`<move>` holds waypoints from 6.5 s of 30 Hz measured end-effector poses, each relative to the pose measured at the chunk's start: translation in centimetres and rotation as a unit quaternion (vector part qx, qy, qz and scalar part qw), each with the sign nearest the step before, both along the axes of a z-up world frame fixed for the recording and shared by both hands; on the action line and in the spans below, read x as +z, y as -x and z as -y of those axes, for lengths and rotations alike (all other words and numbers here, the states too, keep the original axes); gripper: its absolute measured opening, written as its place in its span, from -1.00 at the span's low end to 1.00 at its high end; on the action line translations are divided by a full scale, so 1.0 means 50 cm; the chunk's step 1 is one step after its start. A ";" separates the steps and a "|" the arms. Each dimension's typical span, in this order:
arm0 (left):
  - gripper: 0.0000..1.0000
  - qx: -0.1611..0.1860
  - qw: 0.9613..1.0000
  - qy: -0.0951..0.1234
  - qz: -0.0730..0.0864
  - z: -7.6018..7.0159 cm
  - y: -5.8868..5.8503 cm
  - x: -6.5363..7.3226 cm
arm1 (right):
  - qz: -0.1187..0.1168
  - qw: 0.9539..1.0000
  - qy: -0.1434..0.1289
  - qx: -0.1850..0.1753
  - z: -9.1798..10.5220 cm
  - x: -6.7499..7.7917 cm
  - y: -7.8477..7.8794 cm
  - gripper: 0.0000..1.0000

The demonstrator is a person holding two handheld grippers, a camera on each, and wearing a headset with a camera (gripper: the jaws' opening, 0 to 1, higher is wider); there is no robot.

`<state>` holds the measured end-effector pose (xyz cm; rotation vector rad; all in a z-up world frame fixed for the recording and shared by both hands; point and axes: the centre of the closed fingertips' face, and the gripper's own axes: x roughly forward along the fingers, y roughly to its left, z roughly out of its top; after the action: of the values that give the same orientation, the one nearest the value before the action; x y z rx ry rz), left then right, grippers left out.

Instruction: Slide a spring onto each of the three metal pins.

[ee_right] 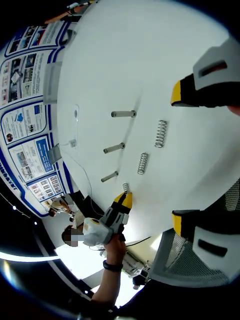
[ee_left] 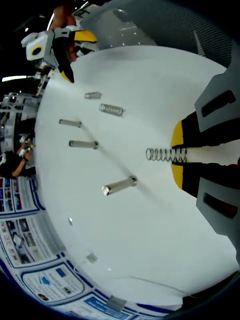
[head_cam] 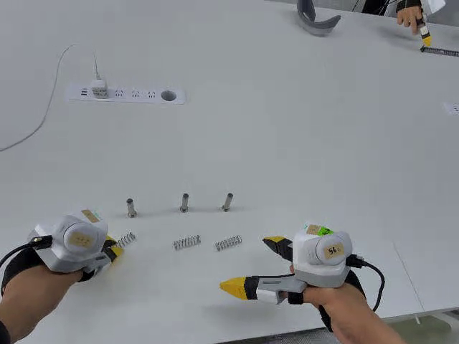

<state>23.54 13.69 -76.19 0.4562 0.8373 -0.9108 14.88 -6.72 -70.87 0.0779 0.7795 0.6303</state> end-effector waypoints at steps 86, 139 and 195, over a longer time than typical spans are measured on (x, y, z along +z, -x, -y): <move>-0.80 -0.191 0.975 0.101 0.040 0.282 0.189 0.188 | -0.041 0.972 -0.232 -0.005 -0.117 0.093 0.003 -0.53; -0.82 -0.243 0.947 0.209 0.030 0.330 0.192 0.282 | -0.022 0.964 -0.048 0.260 -0.108 0.190 0.017 -0.75; -0.66 -0.183 0.960 0.212 0.020 0.232 0.177 0.222 | -0.024 0.931 0.061 0.360 -0.140 0.148 0.007 -0.76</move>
<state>14.68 2.07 -65.10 0.2546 0.5034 -1.3823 14.55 0.29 -63.45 -0.3250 0.8917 1.2762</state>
